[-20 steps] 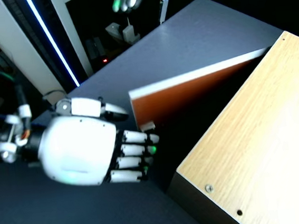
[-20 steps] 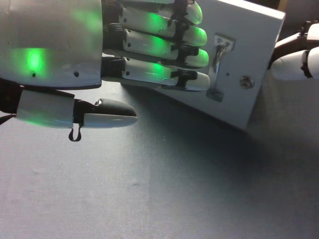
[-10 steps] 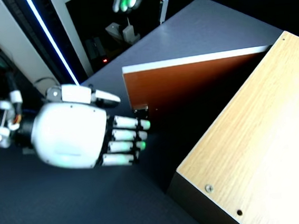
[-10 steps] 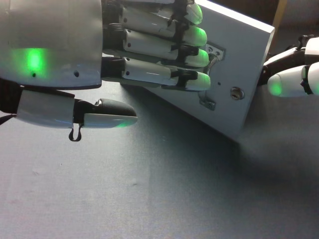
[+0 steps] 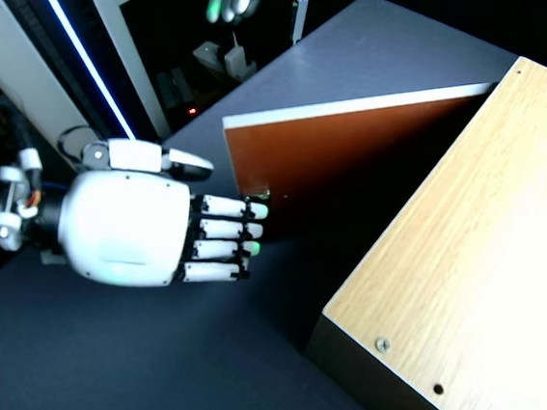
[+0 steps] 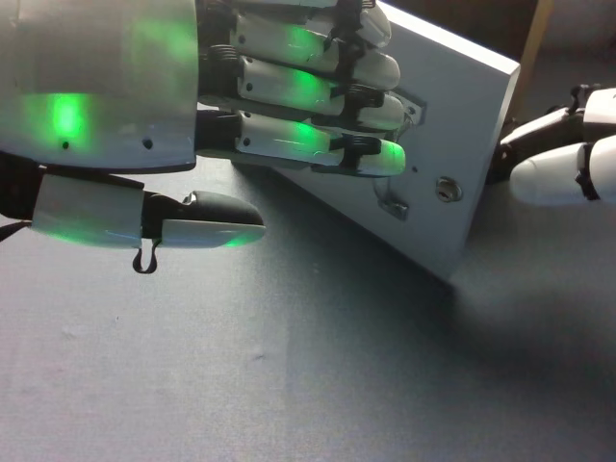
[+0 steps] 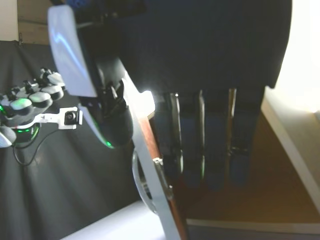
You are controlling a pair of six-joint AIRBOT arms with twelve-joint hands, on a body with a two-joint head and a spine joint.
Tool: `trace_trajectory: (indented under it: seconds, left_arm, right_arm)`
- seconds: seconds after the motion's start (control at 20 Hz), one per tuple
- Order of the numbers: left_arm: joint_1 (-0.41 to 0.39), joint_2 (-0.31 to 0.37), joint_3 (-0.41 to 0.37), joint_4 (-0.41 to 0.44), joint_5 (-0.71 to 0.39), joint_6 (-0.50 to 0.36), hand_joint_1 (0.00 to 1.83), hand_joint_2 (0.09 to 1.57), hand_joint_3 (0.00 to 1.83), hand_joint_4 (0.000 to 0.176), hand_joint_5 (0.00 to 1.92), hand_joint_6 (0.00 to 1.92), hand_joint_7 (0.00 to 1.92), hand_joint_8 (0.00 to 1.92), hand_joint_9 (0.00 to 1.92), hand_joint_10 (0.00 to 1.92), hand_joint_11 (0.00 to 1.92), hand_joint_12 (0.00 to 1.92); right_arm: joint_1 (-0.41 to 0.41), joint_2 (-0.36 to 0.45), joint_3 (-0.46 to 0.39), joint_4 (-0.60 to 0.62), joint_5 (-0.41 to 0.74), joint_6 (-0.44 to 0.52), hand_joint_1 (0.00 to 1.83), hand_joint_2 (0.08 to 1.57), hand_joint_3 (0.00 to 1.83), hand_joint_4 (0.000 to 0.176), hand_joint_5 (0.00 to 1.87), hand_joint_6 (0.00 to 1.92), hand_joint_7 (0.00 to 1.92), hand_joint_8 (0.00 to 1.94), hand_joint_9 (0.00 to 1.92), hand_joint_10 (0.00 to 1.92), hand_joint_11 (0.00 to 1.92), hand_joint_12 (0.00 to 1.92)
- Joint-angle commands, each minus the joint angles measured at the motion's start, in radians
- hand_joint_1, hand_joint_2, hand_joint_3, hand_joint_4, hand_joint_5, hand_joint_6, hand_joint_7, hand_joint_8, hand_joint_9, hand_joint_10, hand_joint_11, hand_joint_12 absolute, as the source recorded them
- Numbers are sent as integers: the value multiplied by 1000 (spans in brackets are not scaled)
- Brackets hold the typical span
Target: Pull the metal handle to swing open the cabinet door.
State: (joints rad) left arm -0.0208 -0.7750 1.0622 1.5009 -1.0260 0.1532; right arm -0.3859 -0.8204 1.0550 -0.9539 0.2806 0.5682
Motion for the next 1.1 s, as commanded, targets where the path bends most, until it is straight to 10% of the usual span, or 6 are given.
trace_trajectory:
  seconds: [0.0,1.05]
  left_arm:
    - [-10,7,0,-97,-25,9,0,1571,120,0,369,3,396,2,361,2,0,758]
    - [-10,7,0,-97,-25,9,0,1571,130,0,369,5,400,2,359,1,0,753]
  right_arm:
    - [8,8,-7,32,62,8,0,1571,128,0,409,0,416,0,378,0,0,963]
    - [-40,31,-85,158,178,8,0,1571,127,0,414,0,417,0,379,0,0,957]
